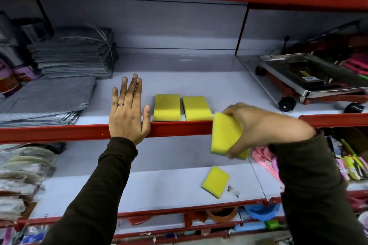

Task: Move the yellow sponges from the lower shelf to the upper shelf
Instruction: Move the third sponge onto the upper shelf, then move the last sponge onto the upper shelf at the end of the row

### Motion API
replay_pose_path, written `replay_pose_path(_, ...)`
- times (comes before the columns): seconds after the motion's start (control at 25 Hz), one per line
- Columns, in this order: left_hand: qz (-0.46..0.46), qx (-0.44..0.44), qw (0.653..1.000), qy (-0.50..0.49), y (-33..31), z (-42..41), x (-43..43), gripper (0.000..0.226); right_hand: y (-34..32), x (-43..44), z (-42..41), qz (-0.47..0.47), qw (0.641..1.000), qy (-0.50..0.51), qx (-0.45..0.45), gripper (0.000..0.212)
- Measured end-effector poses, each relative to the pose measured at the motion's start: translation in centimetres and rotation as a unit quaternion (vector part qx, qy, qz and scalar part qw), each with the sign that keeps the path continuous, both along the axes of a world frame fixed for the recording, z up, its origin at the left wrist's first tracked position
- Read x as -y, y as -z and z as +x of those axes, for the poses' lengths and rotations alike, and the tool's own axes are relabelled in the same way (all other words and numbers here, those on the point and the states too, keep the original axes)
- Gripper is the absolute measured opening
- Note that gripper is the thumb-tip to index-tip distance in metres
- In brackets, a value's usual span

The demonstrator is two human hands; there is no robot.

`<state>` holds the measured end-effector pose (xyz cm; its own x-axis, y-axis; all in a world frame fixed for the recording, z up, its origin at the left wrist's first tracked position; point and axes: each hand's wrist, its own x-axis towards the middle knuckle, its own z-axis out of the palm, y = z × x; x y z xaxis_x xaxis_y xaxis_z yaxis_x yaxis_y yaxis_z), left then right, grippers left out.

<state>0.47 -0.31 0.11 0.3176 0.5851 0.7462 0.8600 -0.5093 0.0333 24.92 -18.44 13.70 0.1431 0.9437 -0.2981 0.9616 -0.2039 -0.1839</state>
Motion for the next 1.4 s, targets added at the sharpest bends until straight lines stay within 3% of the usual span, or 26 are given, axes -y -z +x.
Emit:
replay_pose_path(0.24,-0.002,-0.001,1.0,0.002,0.2,-0.1,-0.2,0.072,-0.7,-8.1,6.4,0.005,0.998,0.03,0.062,0.118)
replay_pose_path(0.44,0.003,-0.002,1.0,0.005,0.3,-0.1,-0.3,0.071,3.3,-11.7,5.9,-0.046,0.997,-0.003,0.063,0.103)
replay_pose_path(0.6,0.01,0.005,1.0,0.007,0.4,0.0,-0.3,0.071,2.4,-9.0,5.4,0.068,0.996,0.063,-0.011,0.096)
replay_pose_path(0.68,0.009,0.007,1.0,0.012,0.4,-0.1,-0.3,0.07,2.1,-5.7,5.0,0.144,0.983,0.098,-0.065,0.073)
replay_pose_path(0.76,0.01,0.009,1.0,0.013,0.5,0.0,-0.2,0.07,4.3,-2.8,3.9,0.093,0.979,0.104,-0.148,0.048)
replay_pose_path(0.8,0.01,0.01,1.0,0.014,0.5,0.1,-0.2,0.07,6.6,-2.2,3.2,0.031,0.979,0.104,-0.173,0.047)
replay_pose_path(0.92,0.002,0.011,1.0,0.011,0.4,-0.1,-0.3,0.071,16.7,-2.5,2.1,-0.095,0.978,0.128,-0.137,0.087)
replay_pose_path(1.0,0.003,0.01,1.0,0.01,0.4,-0.1,-0.2,0.071,23.4,-2.9,1.7,-0.111,0.974,0.165,-0.106,0.119)
replay_pose_path(1.08,0.005,0.01,1.0,0.012,0.4,-0.1,-0.2,0.071,28.1,-2.4,1.4,-0.126,0.971,0.187,-0.077,0.133)
replay_pose_path(1.24,0.005,0.01,1.0,0.01,0.5,0.0,-0.2,0.071,29.2,-1.5,0.8,-0.105,0.978,0.178,-0.016,0.111)
replay_pose_path(1.4,0.006,0.011,1.0,0.012,0.5,0.0,-0.3,0.07,20.4,-2.1,0.3,-0.151,0.982,0.105,-0.037,0.081)
